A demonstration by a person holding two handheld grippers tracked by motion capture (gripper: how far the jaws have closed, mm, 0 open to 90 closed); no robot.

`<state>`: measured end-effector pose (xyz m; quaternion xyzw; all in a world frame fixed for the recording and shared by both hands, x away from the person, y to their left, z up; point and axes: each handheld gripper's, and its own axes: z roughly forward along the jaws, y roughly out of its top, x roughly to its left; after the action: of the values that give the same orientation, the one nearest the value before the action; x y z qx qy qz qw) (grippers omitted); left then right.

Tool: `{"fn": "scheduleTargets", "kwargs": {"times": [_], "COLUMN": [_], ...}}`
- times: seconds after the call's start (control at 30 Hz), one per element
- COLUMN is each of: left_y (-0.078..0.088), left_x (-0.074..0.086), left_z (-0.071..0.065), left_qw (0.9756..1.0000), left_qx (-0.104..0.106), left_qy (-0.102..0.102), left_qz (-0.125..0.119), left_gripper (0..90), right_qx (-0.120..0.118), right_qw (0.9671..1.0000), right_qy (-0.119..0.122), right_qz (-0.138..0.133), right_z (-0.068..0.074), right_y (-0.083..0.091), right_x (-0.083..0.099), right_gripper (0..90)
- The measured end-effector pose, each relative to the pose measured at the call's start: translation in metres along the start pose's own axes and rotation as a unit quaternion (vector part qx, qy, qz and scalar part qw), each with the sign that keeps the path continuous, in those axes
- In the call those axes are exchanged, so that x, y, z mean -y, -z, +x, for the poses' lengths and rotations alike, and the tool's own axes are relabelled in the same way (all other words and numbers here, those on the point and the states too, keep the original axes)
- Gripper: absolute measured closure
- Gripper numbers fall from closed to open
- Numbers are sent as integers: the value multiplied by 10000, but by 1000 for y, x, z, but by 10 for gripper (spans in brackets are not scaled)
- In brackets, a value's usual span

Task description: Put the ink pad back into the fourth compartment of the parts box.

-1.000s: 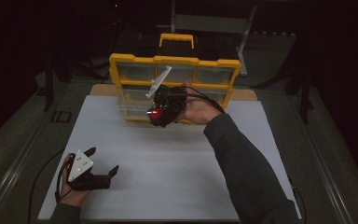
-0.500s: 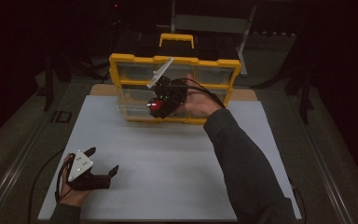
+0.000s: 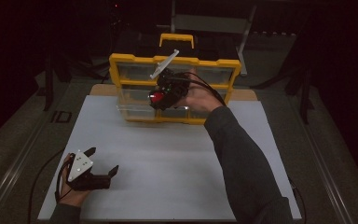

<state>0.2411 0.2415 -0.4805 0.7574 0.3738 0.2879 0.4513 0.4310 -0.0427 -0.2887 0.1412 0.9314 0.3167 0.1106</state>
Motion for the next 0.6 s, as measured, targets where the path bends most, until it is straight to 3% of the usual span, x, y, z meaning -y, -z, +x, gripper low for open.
{"fn": "scheduleTargets", "kwargs": {"times": [0.6], "left_y": [0], "left_x": [0], "left_z": [0], "left_qw": [10000], "left_qx": [-1], "left_qy": [4], "left_qz": [-10], "left_gripper": [0], "right_qx": [200], "right_qw": [9986], "right_qy": [-283], "right_qz": [-392], "right_z": [-5], "right_y": [-4], "right_x": [-4], "right_gripper": [295]}}
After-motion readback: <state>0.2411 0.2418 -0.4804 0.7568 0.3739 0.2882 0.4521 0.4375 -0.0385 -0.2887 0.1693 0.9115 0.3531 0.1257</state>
